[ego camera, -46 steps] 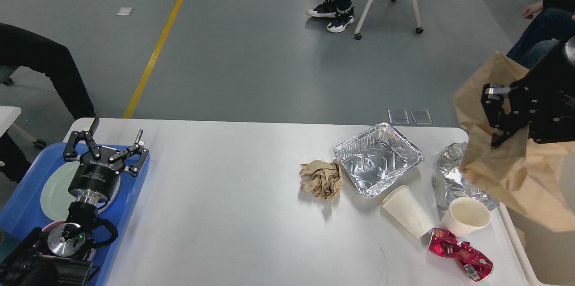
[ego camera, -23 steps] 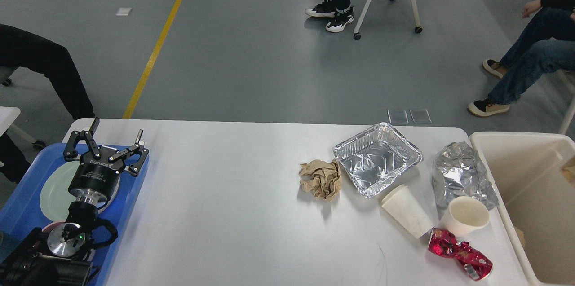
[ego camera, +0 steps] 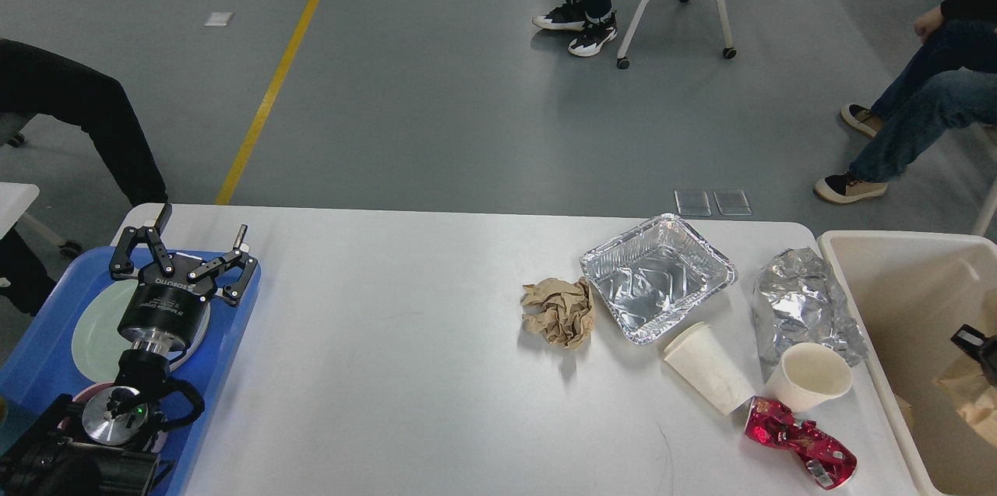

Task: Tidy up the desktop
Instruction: 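Release the bag in the bin and raise the right gripper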

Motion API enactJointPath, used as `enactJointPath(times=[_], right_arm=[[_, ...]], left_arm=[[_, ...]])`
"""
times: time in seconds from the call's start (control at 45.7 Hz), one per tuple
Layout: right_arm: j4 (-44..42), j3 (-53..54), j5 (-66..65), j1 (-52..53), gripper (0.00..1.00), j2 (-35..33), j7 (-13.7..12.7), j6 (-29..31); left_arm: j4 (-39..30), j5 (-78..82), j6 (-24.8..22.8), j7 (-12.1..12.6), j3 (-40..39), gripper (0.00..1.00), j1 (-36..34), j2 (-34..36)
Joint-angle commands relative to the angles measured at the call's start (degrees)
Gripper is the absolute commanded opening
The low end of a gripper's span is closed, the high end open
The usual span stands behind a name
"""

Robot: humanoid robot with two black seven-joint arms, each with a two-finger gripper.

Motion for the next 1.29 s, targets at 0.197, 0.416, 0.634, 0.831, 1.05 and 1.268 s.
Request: enactJointPath(times=[0.197, 0.416, 0.634, 0.831, 1.05, 1.268], right_arm=[[-8.2, 2.5, 0.0, -11.5, 0.00, 8.2, 0.0, -6.4], [-8.2, 2.7, 0.1, -11.7, 0.54, 7.6, 0.1, -8.0], [-7.7, 2.5, 0.0, -12.2, 1.00, 8.1, 0.1, -11.6], [-7.4, 2.6, 0.0, -11.6, 1.00, 7.5, 0.1, -11.6], [-3.2, 2.5, -1.0, -7.9, 1.00, 4.5, 0.1, -10.8], [12.8, 1.8, -8.1, 8.1, 1.00, -1.9, 0.0, -4.4]], left_arm=[[0.0, 0.0, 0.0, 0.0, 0.0, 0.96, 0.0, 0.0], [0.0, 0.0, 0.0, 0.0, 0.0, 0.96, 0.0, 0.0], [0.0, 0.0, 0.0, 0.0, 0.0, 0.96, 0.0, 0.0], [0.0, 0.0, 0.0, 0.0, 0.0, 0.96, 0.0, 0.0], [0.0, 0.0, 0.0, 0.0, 0.0, 0.96, 0.0, 0.0], [0.0, 0.0, 0.0, 0.0, 0.0, 0.96, 0.0, 0.0]])
